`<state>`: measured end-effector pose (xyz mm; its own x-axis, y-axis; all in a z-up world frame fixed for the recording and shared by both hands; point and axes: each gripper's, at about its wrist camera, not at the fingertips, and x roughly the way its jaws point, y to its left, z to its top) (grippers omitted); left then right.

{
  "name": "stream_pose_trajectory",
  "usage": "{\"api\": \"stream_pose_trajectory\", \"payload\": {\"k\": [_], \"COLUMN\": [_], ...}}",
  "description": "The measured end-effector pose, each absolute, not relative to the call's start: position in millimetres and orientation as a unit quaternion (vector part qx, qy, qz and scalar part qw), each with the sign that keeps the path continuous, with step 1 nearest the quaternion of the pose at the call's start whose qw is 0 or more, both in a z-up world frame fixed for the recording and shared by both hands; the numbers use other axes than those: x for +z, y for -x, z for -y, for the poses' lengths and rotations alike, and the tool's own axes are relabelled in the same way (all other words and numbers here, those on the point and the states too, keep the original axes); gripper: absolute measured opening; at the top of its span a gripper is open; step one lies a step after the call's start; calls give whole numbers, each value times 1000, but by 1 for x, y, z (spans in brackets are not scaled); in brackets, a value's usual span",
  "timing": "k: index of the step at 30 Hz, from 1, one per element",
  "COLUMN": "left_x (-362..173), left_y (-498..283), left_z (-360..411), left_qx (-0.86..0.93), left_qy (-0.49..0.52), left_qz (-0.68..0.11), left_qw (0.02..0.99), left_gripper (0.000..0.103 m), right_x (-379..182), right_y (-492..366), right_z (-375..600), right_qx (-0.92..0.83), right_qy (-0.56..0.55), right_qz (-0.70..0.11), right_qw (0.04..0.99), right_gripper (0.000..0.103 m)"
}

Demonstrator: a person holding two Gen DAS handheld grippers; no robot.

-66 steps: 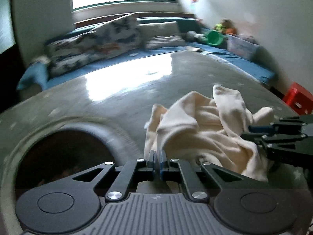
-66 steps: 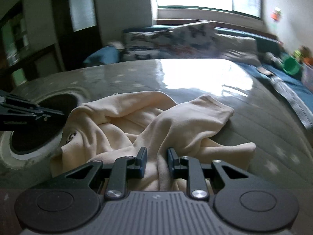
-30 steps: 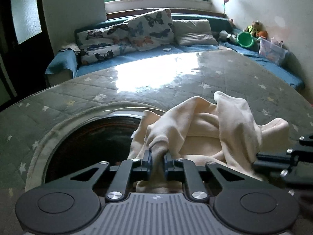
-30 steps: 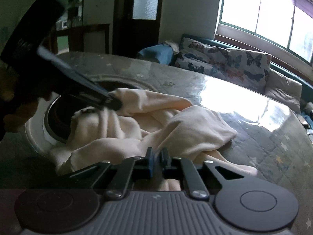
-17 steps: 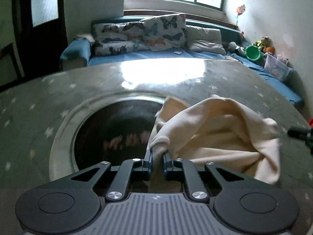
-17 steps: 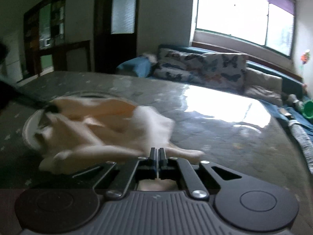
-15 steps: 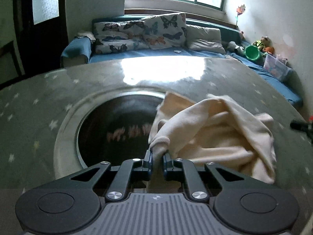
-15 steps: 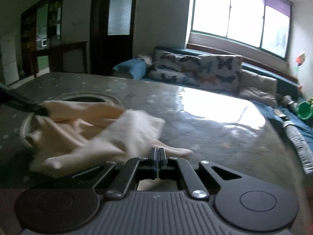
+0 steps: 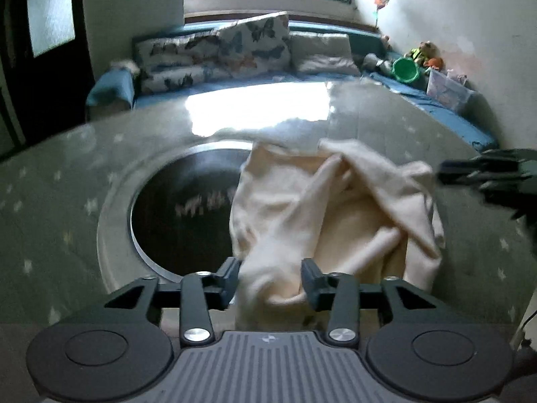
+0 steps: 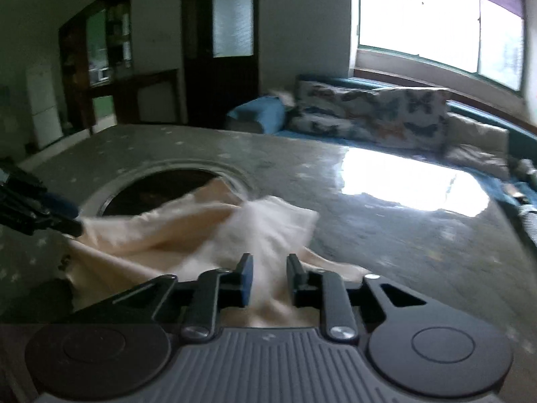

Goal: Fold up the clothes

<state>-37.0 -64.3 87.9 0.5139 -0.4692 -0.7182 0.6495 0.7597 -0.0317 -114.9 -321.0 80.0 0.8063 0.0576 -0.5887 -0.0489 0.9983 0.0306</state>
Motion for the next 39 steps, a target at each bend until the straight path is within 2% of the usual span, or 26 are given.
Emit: {"api": "stream_pose_trajectory", "payload": {"k": [5, 13, 16, 20, 27, 39], "left_x": [89, 44, 31, 25, 23, 22], "left_y": [17, -13, -17, -21, -23, -23], "left_z": [98, 154, 161, 163, 167, 168], "left_qx": [-347, -347, -343, -342, -338, -337], "left_qy": [-138, -203, -218, -214, -213, -209], "left_qz": [-347, -370, -374, -383, -385, -388], "left_qw": [860, 838, 834, 831, 832, 832], "left_gripper": [70, 71, 69, 57, 51, 51], "right_x": [61, 41, 40, 39, 40, 52], "right_y": [72, 59, 56, 52, 49, 59], "right_z": [299, 283, 277, 275, 268, 276], "right_qx": [40, 19, 15, 12, 6, -5], "right_qy": [7, 27, 42, 47, 69, 37], "right_qz": [-337, -366, -369, -377, -396, -407], "right_qw": [941, 930, 929, 925, 916, 913], "right_gripper": [36, 41, 42, 42, 45, 52]}}
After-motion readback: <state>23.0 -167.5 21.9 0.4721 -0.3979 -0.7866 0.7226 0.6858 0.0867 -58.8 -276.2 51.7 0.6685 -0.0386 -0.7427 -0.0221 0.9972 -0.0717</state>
